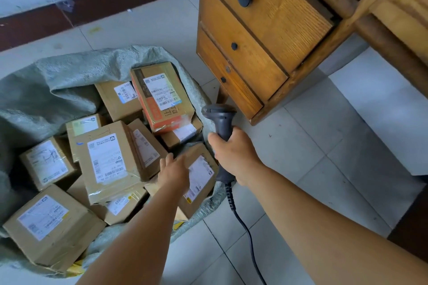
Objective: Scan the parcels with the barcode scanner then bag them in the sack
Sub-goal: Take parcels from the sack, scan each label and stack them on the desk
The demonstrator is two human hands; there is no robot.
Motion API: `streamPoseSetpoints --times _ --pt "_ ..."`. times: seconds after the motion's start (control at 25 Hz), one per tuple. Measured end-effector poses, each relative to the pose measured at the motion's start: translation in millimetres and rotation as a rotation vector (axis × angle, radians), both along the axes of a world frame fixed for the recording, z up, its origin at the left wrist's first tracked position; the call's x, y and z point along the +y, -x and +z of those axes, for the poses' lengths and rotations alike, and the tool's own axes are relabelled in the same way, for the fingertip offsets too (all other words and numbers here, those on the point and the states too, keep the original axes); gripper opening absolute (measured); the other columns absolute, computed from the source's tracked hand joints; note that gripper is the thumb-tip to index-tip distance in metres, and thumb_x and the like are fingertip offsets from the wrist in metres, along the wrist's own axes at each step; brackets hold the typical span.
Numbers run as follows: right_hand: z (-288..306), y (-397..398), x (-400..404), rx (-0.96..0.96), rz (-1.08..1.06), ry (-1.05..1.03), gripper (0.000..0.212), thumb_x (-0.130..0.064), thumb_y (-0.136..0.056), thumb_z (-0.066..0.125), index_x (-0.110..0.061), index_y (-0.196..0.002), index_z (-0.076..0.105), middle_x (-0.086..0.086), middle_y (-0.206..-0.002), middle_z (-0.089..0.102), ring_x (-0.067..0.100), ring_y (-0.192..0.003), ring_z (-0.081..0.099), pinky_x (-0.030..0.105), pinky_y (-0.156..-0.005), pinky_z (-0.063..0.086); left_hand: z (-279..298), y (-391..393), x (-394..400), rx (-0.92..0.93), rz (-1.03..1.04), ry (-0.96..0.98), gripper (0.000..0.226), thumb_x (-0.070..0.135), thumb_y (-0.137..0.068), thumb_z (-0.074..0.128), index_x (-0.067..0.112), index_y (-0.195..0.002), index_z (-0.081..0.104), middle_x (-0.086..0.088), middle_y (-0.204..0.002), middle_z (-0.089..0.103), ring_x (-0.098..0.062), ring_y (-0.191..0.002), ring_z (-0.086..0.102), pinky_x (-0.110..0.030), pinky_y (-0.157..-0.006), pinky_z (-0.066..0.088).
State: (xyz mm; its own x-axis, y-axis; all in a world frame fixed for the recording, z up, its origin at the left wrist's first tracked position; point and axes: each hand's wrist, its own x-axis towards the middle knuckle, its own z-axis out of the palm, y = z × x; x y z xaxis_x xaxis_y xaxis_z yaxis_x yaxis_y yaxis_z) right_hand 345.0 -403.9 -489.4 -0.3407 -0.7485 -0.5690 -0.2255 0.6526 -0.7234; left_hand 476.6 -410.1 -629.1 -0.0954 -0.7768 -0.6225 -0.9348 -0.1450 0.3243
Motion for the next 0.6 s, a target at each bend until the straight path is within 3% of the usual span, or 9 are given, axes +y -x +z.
streamPoseSetpoints --times 0.12,0.32,0.48,0.6 --pt "24 -3 3 -0.003 -0.014 0.011 0.022 -0.025 -0.088 0.056 -0.005 -0.095 0.052 0.01 -0.075 0.054 0.025 -0.07 0.052 0.035 -0.065 0.043 33 -9 1 0.037 0.103 -0.006 0.056 0.023 -0.098 0.048 0.024 -0.15 0.027 -0.01 -0.148 0.032 -0.032 -0.132 0.036 -0.043 -0.102 0.042" --pt "106 -10 12 -0.036 -0.07 0.071 0.018 -0.022 -0.089 0.056 -0.005 -0.09 0.05 0.01 -0.075 0.053 0.025 -0.072 0.053 0.032 -0.064 0.039 135 -10 -13 0.211 0.194 0.054 0.051 0.029 -0.098 0.046 0.023 -0.147 0.033 -0.01 -0.137 0.052 -0.028 -0.106 0.059 -0.03 -0.071 0.044" --pt "197 -11 17 -0.046 -0.158 0.149 0.021 -0.021 -0.088 0.056 -0.008 -0.08 0.042 0.007 -0.064 0.043 0.024 -0.065 0.046 0.035 -0.061 0.035 253 0 -26 0.419 0.24 0.122 0.048 0.033 -0.099 0.045 0.021 -0.144 0.037 -0.006 -0.14 0.052 -0.025 -0.119 0.056 -0.031 -0.083 0.046" --pt "274 -1 27 0.003 -0.242 0.199 0.022 -0.023 -0.089 0.056 -0.009 -0.079 0.042 0.007 -0.062 0.041 0.025 -0.063 0.047 0.034 -0.059 0.035 343 15 -30 0.477 0.189 0.158 0.047 0.033 -0.099 0.045 0.02 -0.143 0.039 -0.005 -0.136 0.055 -0.025 -0.116 0.058 -0.036 -0.093 0.048"
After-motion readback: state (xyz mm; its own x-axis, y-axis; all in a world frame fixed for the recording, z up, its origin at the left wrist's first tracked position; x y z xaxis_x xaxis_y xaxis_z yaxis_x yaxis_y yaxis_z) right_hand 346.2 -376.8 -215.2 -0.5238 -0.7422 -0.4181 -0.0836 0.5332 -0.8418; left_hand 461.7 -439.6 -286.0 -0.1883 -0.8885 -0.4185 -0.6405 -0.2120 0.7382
